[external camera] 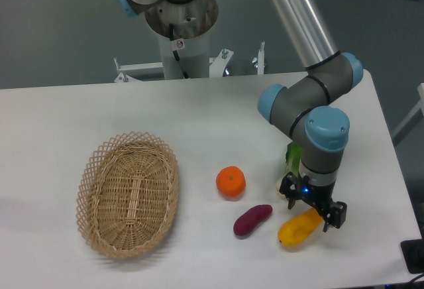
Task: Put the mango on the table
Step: 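Open the gripper to release the mango and lift away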
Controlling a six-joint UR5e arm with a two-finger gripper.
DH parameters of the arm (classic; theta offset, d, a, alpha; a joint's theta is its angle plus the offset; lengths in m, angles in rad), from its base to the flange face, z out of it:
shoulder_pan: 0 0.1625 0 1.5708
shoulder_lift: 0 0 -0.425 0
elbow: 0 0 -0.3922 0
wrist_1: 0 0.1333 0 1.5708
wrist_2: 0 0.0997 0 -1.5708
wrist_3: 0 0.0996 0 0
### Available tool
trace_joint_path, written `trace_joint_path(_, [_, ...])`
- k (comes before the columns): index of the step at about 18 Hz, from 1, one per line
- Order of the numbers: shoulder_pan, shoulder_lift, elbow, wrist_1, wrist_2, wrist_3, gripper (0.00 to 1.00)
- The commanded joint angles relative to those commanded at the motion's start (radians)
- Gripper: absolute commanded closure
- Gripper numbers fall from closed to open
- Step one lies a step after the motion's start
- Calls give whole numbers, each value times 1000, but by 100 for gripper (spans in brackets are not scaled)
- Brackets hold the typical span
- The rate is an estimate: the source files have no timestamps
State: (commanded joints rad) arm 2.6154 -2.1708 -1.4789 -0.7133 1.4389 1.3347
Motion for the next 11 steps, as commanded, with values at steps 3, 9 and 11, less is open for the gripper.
trace_joint_path(3, [0,37,37,-50,8,-38,0])
trace_joint_path(9, [53,137,132,-397,5,-20,0])
trace_joint_path(11, [78,169,138,-484,5,59,0])
